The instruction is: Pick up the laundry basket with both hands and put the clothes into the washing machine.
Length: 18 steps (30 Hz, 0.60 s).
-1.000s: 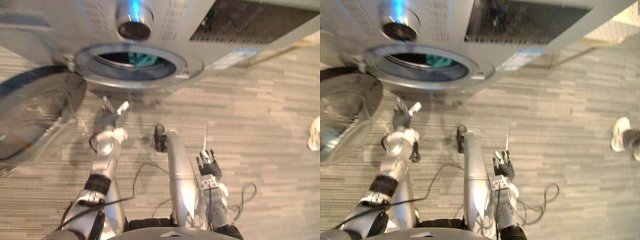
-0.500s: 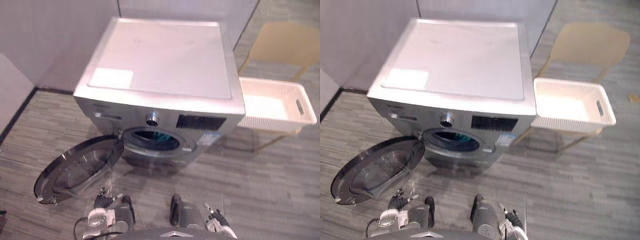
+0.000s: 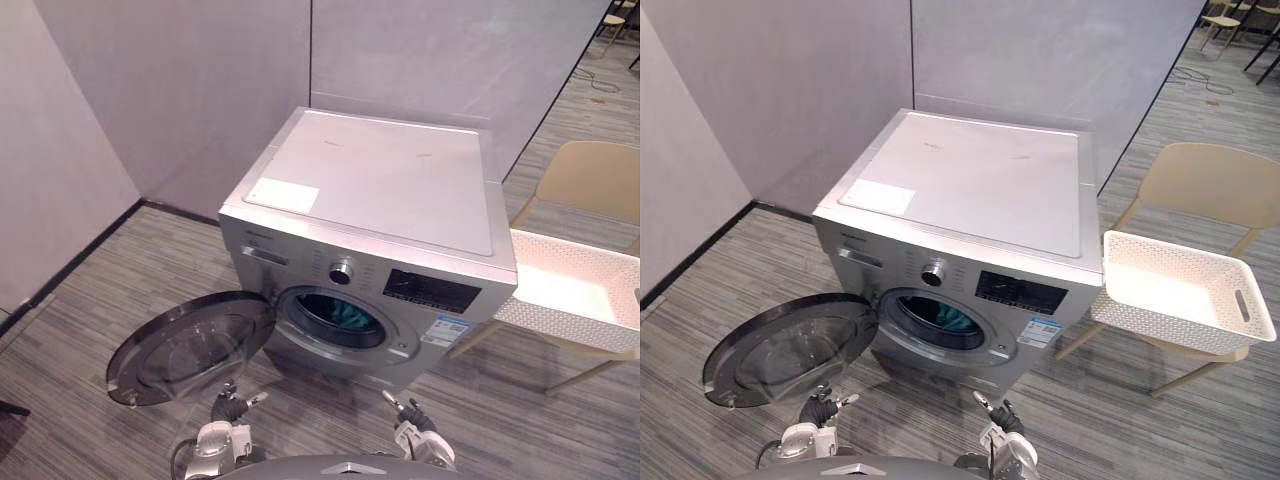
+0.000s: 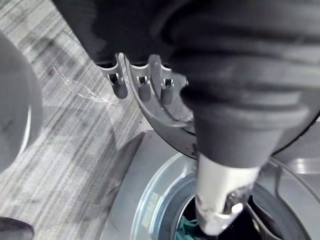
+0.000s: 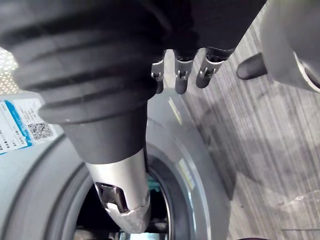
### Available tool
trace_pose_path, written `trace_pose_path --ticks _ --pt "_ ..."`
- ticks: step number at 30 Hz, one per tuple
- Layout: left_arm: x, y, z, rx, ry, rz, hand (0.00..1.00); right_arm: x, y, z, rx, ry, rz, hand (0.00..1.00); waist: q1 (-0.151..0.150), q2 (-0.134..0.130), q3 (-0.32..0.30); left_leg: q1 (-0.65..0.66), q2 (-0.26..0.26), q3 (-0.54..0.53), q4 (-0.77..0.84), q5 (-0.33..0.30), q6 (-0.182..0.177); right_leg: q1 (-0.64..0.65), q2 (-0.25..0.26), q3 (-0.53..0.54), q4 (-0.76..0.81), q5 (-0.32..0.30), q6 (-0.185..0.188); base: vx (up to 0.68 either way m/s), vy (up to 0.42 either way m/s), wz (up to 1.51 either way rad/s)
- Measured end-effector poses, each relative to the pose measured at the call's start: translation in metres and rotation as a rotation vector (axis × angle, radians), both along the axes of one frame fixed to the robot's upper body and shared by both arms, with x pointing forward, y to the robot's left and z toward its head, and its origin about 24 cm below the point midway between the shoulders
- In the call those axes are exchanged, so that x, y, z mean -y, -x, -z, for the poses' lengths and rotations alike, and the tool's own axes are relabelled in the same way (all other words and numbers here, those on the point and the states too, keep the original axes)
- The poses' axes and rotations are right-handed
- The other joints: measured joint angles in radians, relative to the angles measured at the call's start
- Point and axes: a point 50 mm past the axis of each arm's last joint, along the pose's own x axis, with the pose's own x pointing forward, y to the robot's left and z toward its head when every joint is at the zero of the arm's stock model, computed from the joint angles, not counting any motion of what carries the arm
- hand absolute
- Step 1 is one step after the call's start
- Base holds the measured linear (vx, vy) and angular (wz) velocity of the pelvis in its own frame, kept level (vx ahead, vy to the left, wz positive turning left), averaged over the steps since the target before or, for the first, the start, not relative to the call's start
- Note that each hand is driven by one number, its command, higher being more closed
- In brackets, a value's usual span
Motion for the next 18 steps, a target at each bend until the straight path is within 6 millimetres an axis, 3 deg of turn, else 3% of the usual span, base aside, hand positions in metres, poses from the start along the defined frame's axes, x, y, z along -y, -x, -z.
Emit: trace_pose_path --ticks 4,9,14,18 --pt "-0.020 0.003 0.001 -0.027 -0.080 0.082 0.00 -0.009 0.011 0.008 -0.059 -0.040 0.003 0.00 -0.023 -0.059 -0.025 0.033 -0.078 0.026 -0.193 0.095 0.024 -0.008 -0.016 0.073 -0.131 0.084 0.009 -0.08 0.091 -0.16" --pt "-0.016 0.008 0.005 -0.065 -0.081 0.129 0.00 0.003 0.028 0.011 -0.104 -0.011 0.013 0.00 -0.033 -0.066 -0.020 0.098 -0.122 0.042 -0.296 0.146 0.036 -0.003 -0.029 0.144 -0.141 0.103 0.029 0.00 0.077 -0.06" --pt "-0.032 0.011 0.007 -0.098 -0.122 0.132 0.00 0.004 0.026 0.010 -0.105 -0.013 0.004 0.00 -0.037 -0.080 0.010 0.114 -0.108 0.175 -0.250 0.115 0.045 -0.054 0.005 0.279 -0.134 0.152 0.023 0.06 0.042 -0.80" --pt "-0.043 0.012 0.006 -0.116 -0.148 0.140 0.00 0.004 0.037 0.013 -0.133 -0.016 0.004 0.00 -0.063 -0.099 0.038 0.115 -0.083 0.245 -0.181 0.065 0.044 -0.068 0.033 0.346 -0.125 0.165 0.019 -0.02 -0.010 -0.61"
